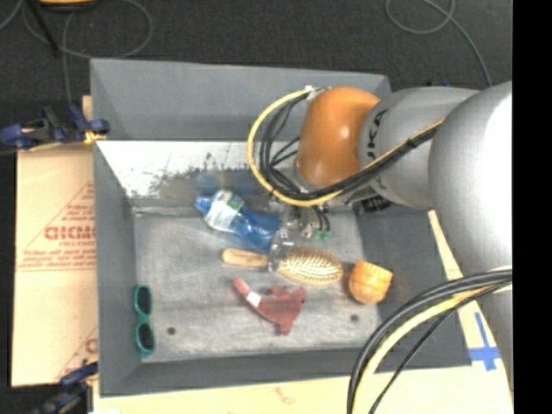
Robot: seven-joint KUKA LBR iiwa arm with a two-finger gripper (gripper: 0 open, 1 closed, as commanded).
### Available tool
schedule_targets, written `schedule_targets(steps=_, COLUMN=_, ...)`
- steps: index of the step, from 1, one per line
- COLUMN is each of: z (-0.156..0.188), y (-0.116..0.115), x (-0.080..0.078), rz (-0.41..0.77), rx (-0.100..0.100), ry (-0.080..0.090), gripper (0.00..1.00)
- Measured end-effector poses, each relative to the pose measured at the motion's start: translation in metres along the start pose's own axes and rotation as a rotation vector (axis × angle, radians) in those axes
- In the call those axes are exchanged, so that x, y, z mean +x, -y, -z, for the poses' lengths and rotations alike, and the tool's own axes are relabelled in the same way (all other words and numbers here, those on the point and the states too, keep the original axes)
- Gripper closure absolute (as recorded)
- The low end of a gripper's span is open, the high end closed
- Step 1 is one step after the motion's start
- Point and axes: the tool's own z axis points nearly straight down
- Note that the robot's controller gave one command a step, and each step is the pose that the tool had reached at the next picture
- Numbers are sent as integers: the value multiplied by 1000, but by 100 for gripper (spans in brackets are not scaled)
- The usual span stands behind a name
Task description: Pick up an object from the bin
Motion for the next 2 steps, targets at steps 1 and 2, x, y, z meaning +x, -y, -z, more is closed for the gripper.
schedule_targets(steps=1, z=25, y=0, x=7, rz=3, rx=1, ry=-12, gripper=0)
schedule_targets(steps=2, z=92, y=0, x=7, rz=12, rx=2, ry=-14, gripper=0)
